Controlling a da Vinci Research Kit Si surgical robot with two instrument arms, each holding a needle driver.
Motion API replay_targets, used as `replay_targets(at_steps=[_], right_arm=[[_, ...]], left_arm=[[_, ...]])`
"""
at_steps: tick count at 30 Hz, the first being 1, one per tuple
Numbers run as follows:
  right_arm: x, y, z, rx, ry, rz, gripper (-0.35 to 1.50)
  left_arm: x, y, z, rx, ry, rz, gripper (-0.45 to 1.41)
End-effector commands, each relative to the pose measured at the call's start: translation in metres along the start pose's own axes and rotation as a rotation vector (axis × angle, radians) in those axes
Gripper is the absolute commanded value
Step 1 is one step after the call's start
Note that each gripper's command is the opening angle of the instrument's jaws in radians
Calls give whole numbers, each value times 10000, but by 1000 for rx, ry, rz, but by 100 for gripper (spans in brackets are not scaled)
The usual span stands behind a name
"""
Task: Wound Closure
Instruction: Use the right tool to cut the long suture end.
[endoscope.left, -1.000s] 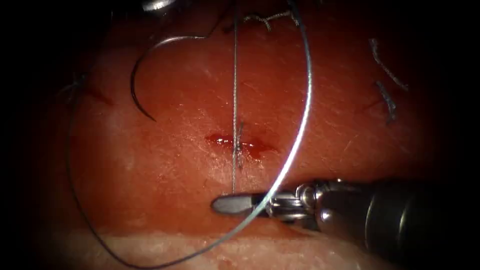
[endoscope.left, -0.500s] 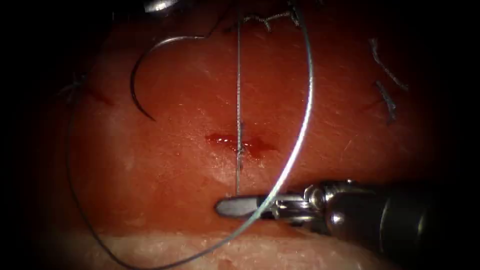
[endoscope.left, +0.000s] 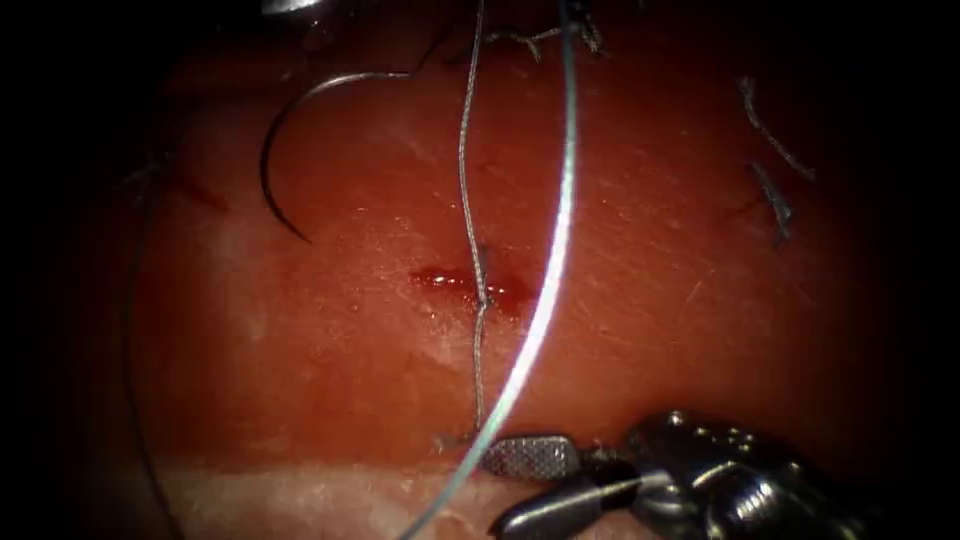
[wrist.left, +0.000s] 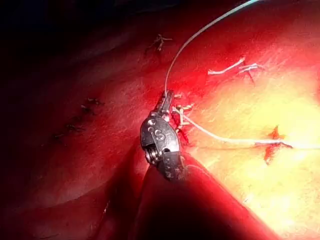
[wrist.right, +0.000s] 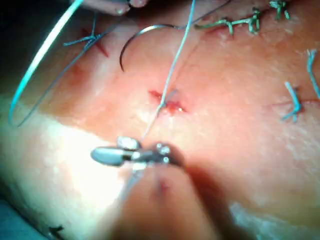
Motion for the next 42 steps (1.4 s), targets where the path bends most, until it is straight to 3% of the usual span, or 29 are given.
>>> replay_targets(at_steps=[1,5,6,10,15,23,28,42], right_arm=[[4,11,4,-26,29,-37,131],[17,27,3,-136,95,-155,129],[23,38,2,-211,106,-172,129],[37,60,2,-297,137,-210,131],[54,81,8,-389,118,-274,143],[72,96,15,-457,118,-334,145],[84,110,35,-491,123,-391,148],[79,112,62,-470,103,-430,148]], left_arm=[[1,-5,4,-4,4,6,-45],[19,-1,-3,-10,23,2,-45],[28,-1,-5,-11,34,0,-45],[52,5,-7,-29,58,-3,-45],[75,22,-6,-60,73,-4,-45],[86,33,-1,-87,84,-5,-45],[86,36,1,-95,90,-5,-45],[85,36,5,-97,91,-3,-45]])
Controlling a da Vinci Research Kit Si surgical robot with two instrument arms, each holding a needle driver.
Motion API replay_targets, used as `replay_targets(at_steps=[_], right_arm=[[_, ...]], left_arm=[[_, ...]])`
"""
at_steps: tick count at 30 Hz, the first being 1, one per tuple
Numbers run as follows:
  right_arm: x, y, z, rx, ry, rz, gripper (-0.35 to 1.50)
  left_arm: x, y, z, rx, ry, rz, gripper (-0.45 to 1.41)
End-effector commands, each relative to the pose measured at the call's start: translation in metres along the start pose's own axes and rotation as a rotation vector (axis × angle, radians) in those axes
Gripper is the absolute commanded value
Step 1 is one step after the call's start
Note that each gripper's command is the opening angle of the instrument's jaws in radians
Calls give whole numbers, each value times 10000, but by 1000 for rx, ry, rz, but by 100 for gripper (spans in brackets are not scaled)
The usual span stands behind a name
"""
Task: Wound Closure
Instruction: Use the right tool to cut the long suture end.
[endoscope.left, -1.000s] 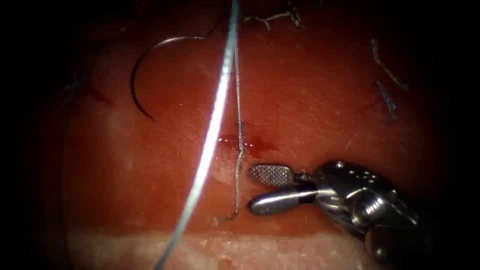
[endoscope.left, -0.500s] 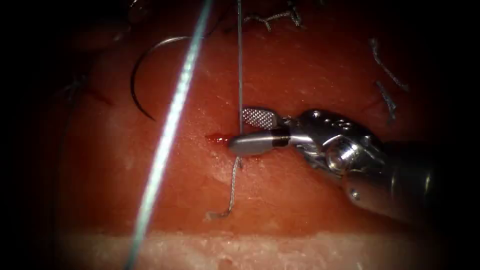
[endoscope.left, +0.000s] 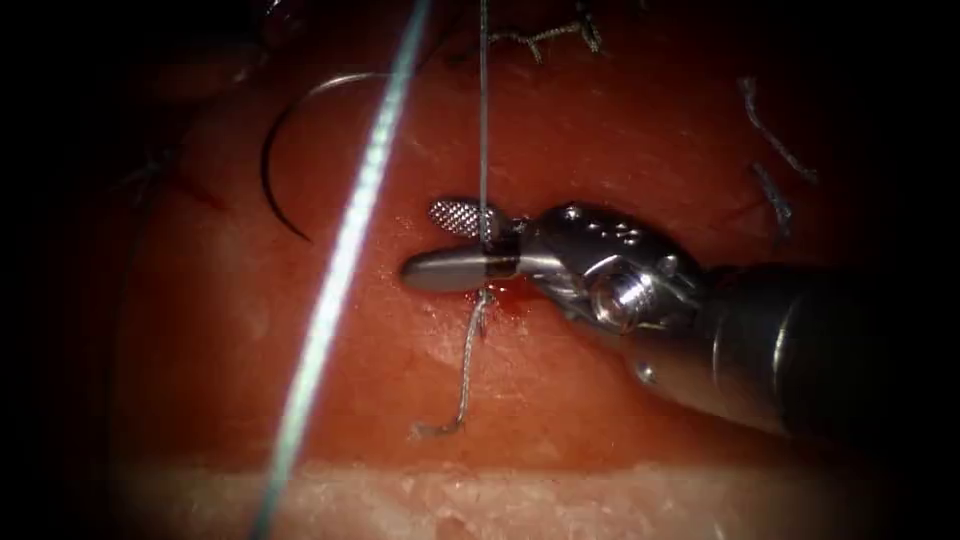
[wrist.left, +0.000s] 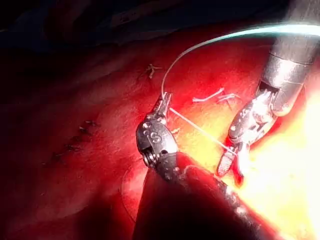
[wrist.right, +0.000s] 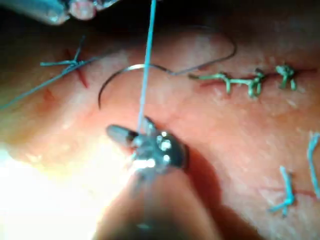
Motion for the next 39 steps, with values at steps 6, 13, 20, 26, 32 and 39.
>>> replay_targets(at_steps=[6,13,20,26,32,39], right_arm=[[-2,-9,18,19,1,-6,146],[-6,-11,25,29,2,-9,140],[-6,-9,19,90,30,-18,-35],[-5,-6,19,97,62,-15,-35],[-12,-8,17,124,47,-64,-35],[-19,-5,14,139,30,-83,-35]], left_arm=[[-4,-6,7,-2,1,5,-45],[-2,-4,9,-2,1,4,-45],[-1,-2,11,-4,2,3,-45],[-1,0,12,-4,3,3,-45],[1,-1,12,-5,3,2,-45],[8,-4,7,-10,7,6,-45]])
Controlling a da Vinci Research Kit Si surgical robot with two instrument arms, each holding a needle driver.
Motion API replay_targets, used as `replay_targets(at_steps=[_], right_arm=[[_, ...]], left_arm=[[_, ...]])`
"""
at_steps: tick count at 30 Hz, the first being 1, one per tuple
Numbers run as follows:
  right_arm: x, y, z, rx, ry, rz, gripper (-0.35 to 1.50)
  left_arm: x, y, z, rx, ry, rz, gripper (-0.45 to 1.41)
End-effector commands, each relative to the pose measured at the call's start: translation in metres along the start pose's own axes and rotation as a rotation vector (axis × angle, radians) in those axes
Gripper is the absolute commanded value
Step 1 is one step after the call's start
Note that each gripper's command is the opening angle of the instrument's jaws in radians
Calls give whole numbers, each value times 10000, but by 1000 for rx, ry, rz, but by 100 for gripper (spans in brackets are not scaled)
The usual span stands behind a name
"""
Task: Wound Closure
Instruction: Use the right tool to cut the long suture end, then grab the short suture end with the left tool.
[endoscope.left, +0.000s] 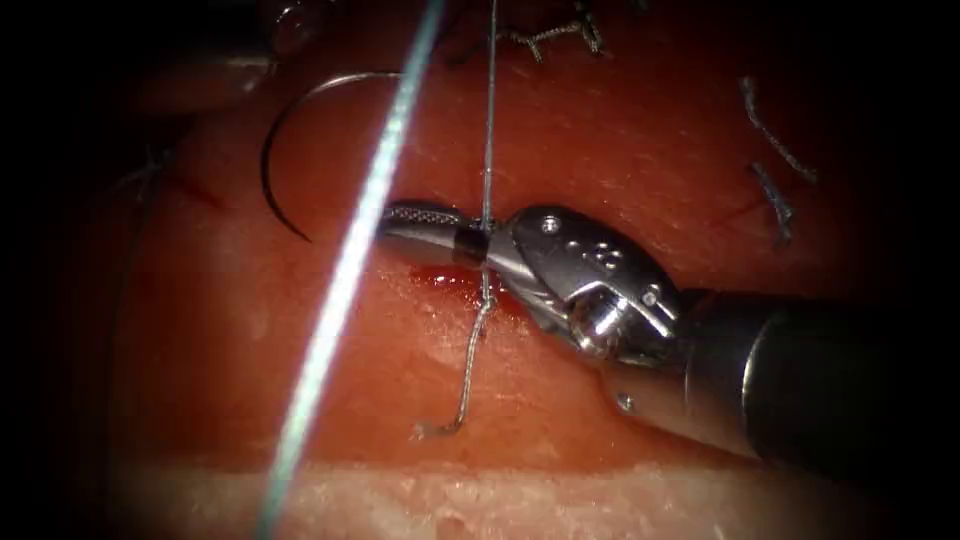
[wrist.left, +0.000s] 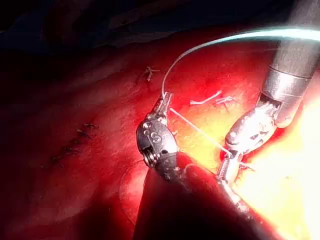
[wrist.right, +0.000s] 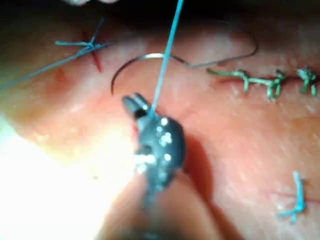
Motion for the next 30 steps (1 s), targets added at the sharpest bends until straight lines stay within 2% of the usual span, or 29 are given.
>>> replay_targets(at_steps=[1,7,11,16,19,20,21,22,23,25,29,30], right_arm=[[-4,3,6,3,1,-1,-35],[-2,6,0,8,0,1,-35],[1,12,-14,18,-1,5,-35],[-1,11,-17,26,-6,3,-35],[0,5,-12,92,-17,-4,-35],[1,2,-12,95,-18,-6,2],[4,0,-14,34,-6,-7,103],[8,1,-17,-21,1,-5,143],[11,3,-21,-57,7,-1,146],[30,13,-54,-80,15,-3,146],[49,29,-94,-98,22,2,146],[56,36,-115,-114,29,0,146]], left_arm=[[-1,-7,3,0,2,6,-45],[0,-7,1,0,2,5,-45],[5,-13,-9,14,-1,11,-45],[6,-16,-21,26,-13,22,-45],[5,-17,-35,29,-35,33,-45],[5,-17,-42,32,-37,33,-45],[3,-17,-61,37,-49,35,-45],[2,-18,-70,40,-61,43,-45],[0,-19,-79,42,-80,45,-45],[-13,-22,-123,52,-143,60,-45],[-26,-14,-161,35,-212,84,-45],[-30,-8,-179,28,-245,38,-18]])
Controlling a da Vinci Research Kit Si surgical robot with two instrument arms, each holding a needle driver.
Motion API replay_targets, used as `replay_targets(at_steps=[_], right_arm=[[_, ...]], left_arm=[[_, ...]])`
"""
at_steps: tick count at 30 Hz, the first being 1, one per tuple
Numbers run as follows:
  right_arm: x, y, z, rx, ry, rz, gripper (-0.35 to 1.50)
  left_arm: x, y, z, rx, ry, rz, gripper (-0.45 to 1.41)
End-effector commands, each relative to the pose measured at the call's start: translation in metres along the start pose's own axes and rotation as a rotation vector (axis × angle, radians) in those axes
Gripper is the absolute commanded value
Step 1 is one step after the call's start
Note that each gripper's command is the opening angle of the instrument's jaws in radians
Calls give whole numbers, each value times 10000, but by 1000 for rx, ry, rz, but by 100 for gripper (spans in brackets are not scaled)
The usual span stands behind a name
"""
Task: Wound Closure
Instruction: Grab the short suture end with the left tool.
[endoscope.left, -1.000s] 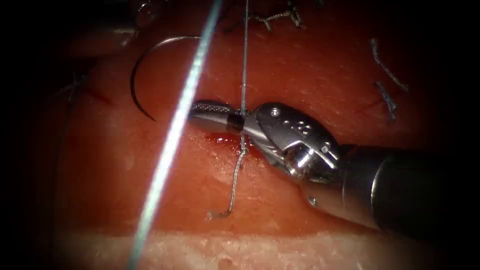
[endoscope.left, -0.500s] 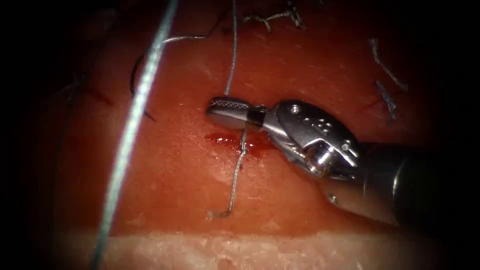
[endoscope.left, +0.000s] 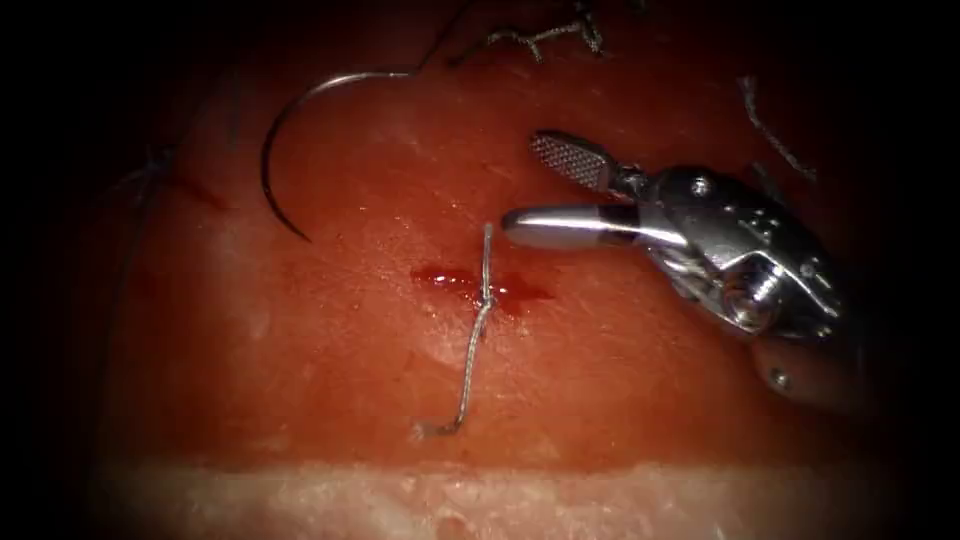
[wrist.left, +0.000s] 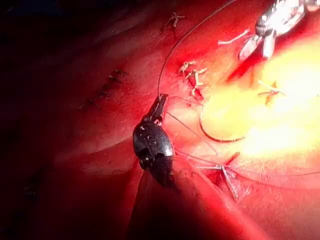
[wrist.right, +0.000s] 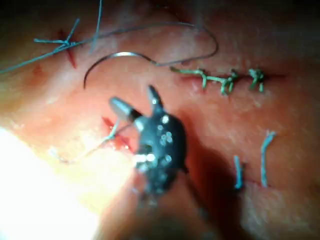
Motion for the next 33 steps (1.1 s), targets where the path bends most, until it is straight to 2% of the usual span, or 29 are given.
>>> replay_targets(at_steps=[1,3,4,5,6,9,10,13,15,17,18,21,23,25,30,33], right_arm=[[1,13,-11,-13,1,2,145],[4,21,-24,-27,2,-4,145],[4,27,-33,-47,3,-2,145],[3,28,-35,-55,4,-1,145],[2,29,-36,-73,6,-1,145],[0,28,-34,-75,6,1,145],[-1,25,-32,-33,2,1,145],[-2,21,-28,-21,1,-1,145],[-3,19,-26,-15,0,-1,145],[-3,16,-26,8,-2,-1,145],[-1,13,-27,21,-1,0,141],[4,5,-28,44,-8,-20,141],[14,-15,-33,70,-48,-81,138],[15,-29,-37,105,-68,-108,133],[15,-41,-38,118,-71,-117,133],[14,-42,-38,119,-71,-118,133]], left_arm=[[-4,-5,0,-4,-14,-34,17],[-3,-2,-9,-5,-30,-129,88],[2,-2,-15,0,-33,-220,128],[6,-4,-17,19,-36,-254,138],[19,-8,-19,79,-45,-307,140],[40,-13,-23,114,-49,-348,140],[57,-17,-25,127,-33,-378,140],[81,-20,-26,153,18,-361,131],[95,-14,-17,155,40,-351,126],[100,9,7,102,41,-346,120],[95,28,28,71,-1,-336,118],[80,53,59,30,-80,-317,115],[50,84,93,-9,-176,-273,104],[27,103,117,-28,-232,-223,96],[7,126,136,-20,-242,-203,93],[-1,147,143,2,-290,-255,79]])
